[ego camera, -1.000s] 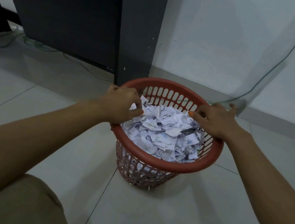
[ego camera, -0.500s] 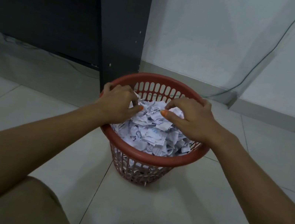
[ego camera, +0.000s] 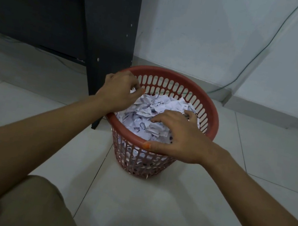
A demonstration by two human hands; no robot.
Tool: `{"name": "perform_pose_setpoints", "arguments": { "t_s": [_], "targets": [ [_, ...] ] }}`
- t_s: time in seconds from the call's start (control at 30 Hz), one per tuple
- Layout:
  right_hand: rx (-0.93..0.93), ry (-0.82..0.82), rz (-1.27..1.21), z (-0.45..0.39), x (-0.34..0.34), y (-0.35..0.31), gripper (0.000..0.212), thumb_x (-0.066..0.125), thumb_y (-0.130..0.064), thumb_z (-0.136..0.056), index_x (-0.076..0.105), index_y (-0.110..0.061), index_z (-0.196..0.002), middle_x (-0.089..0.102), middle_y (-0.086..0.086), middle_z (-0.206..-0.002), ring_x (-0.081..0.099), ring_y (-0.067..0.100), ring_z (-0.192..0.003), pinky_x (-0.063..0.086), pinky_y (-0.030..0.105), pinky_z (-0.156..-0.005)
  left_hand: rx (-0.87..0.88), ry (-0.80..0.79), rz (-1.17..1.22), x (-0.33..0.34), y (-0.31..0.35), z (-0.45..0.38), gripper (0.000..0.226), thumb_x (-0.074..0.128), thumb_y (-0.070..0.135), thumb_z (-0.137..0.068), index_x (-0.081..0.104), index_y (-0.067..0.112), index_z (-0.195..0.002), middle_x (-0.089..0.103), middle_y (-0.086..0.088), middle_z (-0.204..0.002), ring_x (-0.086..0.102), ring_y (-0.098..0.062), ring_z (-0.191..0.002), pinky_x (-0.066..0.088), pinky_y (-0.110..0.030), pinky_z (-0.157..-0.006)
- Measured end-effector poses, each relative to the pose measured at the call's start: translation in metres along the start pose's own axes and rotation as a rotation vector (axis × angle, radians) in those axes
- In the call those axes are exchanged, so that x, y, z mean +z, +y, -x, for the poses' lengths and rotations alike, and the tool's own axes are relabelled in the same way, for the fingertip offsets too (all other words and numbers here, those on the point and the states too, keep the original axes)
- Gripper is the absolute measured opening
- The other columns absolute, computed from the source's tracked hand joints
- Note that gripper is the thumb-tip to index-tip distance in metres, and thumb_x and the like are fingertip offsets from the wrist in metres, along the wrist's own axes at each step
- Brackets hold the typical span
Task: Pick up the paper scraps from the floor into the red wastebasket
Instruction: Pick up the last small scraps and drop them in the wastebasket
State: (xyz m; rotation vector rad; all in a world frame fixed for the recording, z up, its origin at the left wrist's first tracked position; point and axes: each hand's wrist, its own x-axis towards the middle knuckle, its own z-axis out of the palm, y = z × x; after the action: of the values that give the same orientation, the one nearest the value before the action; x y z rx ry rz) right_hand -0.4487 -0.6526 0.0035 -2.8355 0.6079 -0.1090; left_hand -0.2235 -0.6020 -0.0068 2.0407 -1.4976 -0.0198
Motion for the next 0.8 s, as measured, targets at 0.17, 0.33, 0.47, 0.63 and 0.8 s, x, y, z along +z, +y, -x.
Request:
{"name": "perform_pose_setpoints", "arguments": {
  "t_s": [0.17,0.33,0.47,0.63,0.8],
  "targets": [
    [0.012,0.049,0.026,-0.003,-0.008,0.02,0.091,0.033,-0.092,-0.063,0.047,-0.039,-0.134,0.045,-0.014,-0.143,0.031,0.008,-0.136,-0.001,0.052,-0.117,0.028,0.096,0.174,0.005,0.009,-0.003,0.012,0.057,0.026,-0.094,0.065,0.02,-0.088,0.062,0.005,-0.107,0.057,-0.013,-0.105,0.047,-0.047,-0.1],
    [-0.021,0.065,0.031,-0.003,-0.016,0.043,0.088,0.034,-0.093,-0.061,0.053,-0.04,-0.129,0.05,-0.017,-0.134,0.035,0.006,-0.132,0.001,0.052,-0.116,0.053,0.216,0.253,0.01,0.027,-0.006,0.013,0.058,0.022,-0.094,0.066,0.018,-0.086,0.058,0.01,-0.095,0.056,-0.006,-0.087,0.053,-0.035,-0.09],
    [-0.068,0.08,0.001,-0.006,-0.023,0.065,0.081,0.038,-0.091,-0.062,0.058,-0.039,-0.122,0.053,-0.018,-0.128,0.035,0.004,-0.129,-0.001,0.046,-0.115,0.088,0.228,0.202,0.02,0.036,-0.014,0.012,0.058,0.024,-0.093,0.066,0.016,-0.088,0.058,0.01,-0.093,0.059,-0.008,-0.088,0.053,-0.041,-0.09],
    [-0.143,0.112,0.018,-0.019,-0.025,0.092,0.076,0.039,-0.092,-0.063,0.063,-0.039,-0.111,0.054,-0.017,-0.121,0.037,0.007,-0.125,-0.001,0.045,-0.112,0.097,0.132,-0.005,0.029,0.039,-0.025,0.014,0.059,0.028,-0.092,0.067,0.018,-0.088,0.062,0.008,-0.092,0.06,-0.011,-0.089,0.05,-0.048,-0.092],
    [-0.175,0.155,0.016,-0.038,-0.027,0.114,0.076,0.038,-0.093,-0.062,0.067,-0.038,-0.104,0.056,-0.016,-0.119,0.038,0.008,-0.125,0.003,0.052,-0.113,0.078,-0.062,-0.165,0.029,0.049,-0.047,0.016,0.057,0.028,-0.095,0.064,0.015,-0.088,0.061,0.002,-0.094,0.053,-0.011,-0.084,0.046,-0.031,-0.084]
  ]
}}
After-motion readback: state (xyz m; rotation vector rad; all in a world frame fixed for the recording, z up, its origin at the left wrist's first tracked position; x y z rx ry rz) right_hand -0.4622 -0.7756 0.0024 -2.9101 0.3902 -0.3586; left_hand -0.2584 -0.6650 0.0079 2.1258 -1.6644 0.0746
